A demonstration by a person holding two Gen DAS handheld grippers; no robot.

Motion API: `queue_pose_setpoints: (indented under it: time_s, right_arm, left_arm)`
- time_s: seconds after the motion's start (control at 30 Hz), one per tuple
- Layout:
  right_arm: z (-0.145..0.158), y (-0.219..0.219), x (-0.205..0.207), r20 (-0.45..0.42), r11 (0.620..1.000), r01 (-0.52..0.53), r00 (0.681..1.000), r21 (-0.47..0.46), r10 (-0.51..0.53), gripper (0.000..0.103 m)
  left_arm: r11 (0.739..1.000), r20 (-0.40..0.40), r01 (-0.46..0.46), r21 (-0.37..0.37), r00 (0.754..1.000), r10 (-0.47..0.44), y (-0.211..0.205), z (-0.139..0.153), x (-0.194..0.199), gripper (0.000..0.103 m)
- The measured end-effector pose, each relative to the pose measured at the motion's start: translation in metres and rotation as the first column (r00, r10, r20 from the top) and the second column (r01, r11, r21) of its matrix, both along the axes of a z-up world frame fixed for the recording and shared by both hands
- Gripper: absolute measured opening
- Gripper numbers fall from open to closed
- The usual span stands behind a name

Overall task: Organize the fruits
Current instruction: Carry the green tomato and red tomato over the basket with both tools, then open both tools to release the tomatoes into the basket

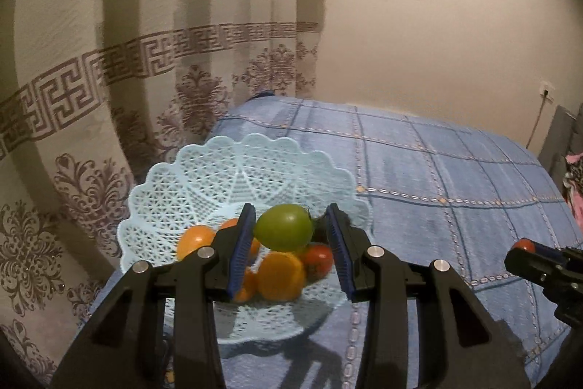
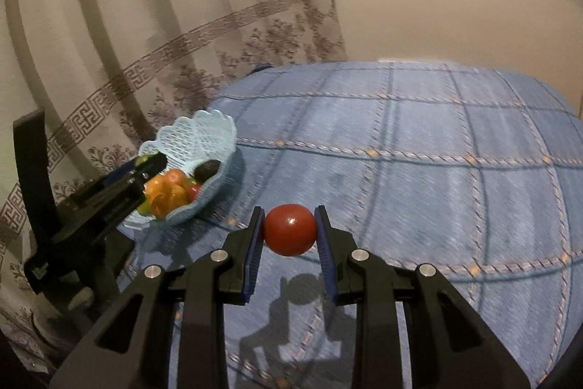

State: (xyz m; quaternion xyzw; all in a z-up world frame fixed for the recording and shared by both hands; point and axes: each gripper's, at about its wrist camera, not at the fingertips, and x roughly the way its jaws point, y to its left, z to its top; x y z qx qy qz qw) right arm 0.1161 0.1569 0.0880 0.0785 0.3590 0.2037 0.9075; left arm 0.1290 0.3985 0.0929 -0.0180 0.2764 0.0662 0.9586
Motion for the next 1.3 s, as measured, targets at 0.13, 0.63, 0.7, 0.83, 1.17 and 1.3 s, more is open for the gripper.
queue_pose_setpoints:
  time_s: [0.13,0.63,0.7,0.83,1.17,1.3]
  right_arm:
    - [0.007,0.020,0.011,0.013,0.999,-0.034,0.999,0.008,0.034,0.028]
    - [0.011,0.078,0.045,0.009,0.989,-0.140,0.990,0.036,0.140,0.028]
    - [0.009,0.083,0.050,0.003,0.988,-0.147,0.989,0.036,0.147,0.028]
    - [0.006,0.096,0.059,-0.009,0.987,-0.160,0.987,0.036,0.160,0.028]
    - [0.000,0.120,0.068,-0.016,0.980,-0.194,0.981,0.044,0.195,0.029]
    - [-0.001,0.123,0.071,-0.020,0.978,-0.202,0.979,0.056,0.203,0.029]
  left_arm:
    - [0.999,-0.001,-0.030,-0.023,1.000,0.030,0.015,-0.001,0.001,0.041]
    - [0.993,-0.024,-0.104,-0.047,0.994,0.103,0.036,-0.012,0.005,0.041]
    - [0.992,-0.027,-0.112,-0.051,0.993,0.111,0.039,-0.014,0.005,0.041]
    - [0.988,-0.032,-0.137,-0.065,0.990,0.135,0.046,-0.015,0.006,0.041]
    - [0.984,-0.037,-0.157,-0.079,0.987,0.154,0.050,-0.017,0.004,0.043]
    - [0.983,-0.030,-0.165,-0.078,0.986,0.163,0.051,-0.017,0.004,0.054]
